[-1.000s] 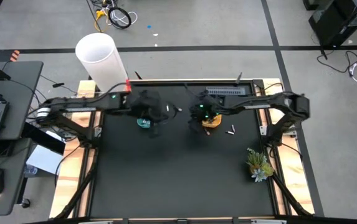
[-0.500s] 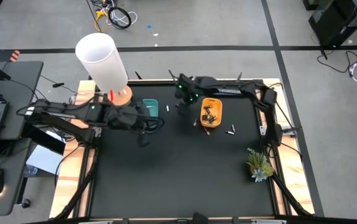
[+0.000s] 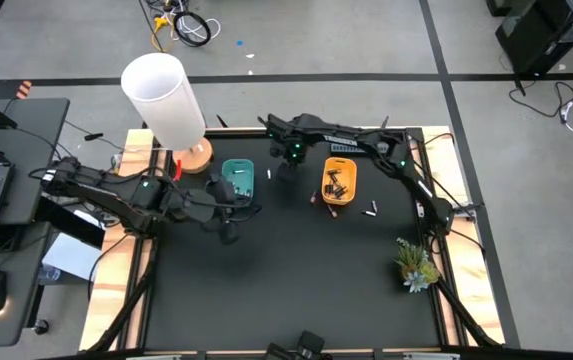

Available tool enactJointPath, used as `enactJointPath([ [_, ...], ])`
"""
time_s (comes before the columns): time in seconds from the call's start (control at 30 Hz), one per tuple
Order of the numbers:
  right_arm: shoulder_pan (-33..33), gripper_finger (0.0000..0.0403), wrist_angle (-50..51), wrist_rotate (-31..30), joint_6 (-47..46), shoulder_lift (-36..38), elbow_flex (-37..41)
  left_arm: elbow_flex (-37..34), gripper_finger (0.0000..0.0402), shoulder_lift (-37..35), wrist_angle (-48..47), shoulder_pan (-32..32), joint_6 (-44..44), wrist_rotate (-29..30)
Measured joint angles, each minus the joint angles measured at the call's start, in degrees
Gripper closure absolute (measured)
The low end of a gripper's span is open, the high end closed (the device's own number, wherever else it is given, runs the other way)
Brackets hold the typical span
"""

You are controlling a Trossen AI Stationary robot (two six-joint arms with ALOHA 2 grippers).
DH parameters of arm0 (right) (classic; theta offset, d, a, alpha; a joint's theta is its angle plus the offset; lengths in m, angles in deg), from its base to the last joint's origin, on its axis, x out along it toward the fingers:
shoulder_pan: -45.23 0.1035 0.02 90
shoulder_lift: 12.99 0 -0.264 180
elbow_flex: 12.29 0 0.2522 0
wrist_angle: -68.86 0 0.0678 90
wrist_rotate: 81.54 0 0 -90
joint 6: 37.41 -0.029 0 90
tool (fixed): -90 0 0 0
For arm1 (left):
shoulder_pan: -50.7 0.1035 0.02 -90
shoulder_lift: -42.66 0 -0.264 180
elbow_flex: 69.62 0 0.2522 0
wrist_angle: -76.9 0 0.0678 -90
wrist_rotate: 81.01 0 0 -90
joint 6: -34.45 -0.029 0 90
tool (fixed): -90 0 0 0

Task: Sort batteries
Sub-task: Put the black battery into the yellow bin

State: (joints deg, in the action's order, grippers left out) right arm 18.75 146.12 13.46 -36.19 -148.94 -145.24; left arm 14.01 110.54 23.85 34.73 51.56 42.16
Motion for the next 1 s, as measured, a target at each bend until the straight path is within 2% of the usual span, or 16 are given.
enactJointPath([
  [0.33,0.96,0.0171,2.15,-1.17,-2.73,-3.77,-3.38,0.04,0.0395,-1.63,-0.44,-0.7,0.89,3.01],
  [0.6,1.0,0.0199,2.0,-2.12,-1.88,-3.71,-3.46,0.04,0.0395,-3.08,-1.38,-0.67,1.18,3.25],
  [0.83,2.79,0.0217,3.21,5.88,1.62,-3.64,-4.83,0.04,0.0395,-4.37,-1.57,-0.67,-0.38,3.27],
  [1.0,4.8,0.022,10.11,6.79,0.04,-3.69,-10.77,0.04,0.0395,-5.05,-2.54,-0.67,-0.4,3.28],
])
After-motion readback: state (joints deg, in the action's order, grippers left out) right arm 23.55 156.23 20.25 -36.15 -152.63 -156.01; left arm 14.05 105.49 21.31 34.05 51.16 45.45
